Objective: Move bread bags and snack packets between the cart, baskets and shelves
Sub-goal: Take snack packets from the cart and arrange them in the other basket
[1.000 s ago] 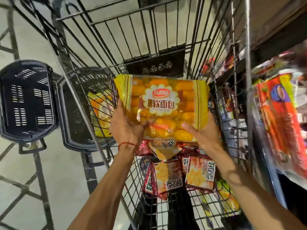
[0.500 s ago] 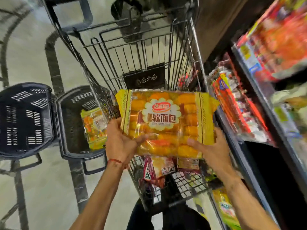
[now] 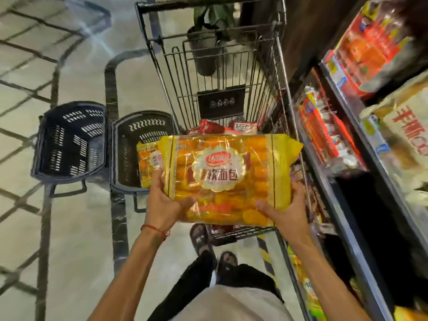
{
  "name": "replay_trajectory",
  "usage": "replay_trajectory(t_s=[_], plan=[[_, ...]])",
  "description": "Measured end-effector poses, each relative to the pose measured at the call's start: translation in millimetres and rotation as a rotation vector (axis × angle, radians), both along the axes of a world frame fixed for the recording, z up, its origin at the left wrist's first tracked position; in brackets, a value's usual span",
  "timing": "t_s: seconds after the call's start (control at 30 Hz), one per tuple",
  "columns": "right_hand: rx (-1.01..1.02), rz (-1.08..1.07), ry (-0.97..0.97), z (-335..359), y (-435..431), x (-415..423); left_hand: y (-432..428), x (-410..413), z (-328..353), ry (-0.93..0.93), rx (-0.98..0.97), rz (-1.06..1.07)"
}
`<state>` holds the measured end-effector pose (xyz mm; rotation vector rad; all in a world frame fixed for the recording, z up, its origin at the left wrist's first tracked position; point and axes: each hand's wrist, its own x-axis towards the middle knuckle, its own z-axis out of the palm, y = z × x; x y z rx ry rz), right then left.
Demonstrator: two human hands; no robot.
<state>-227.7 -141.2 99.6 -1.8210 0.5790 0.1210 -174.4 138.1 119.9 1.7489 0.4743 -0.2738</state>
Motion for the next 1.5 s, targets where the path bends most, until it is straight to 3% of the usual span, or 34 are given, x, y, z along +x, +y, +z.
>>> replay_trajectory(t_s=[0.3,0.57,0.7,1.07,1.5], plan=[[0.125,0.280,0.093,-1.0,20.9,-38.5,43.3,-98.9,-1.1,0.147,0.057,0.153],[0.169,0.321,0.061,5.9,79.4,-34.3,105.6,-123.2,-15.4,0.216,-0.071,0.325],[0.177,0.326,0.072,4.1,120.6,-19.1,151.3,-116.3,-22.0,0.219,-0.107,0.297],[0.112,0.194,0.095,-12.5,276.3,16.0,317.7,-28.3,-49.0,0.236,-0.137,0.098],[0.185,0.112,0.221,-67.4,332.9,133.5,367.2,143.0,-97.5,0.216,-0.017,-0.158]])
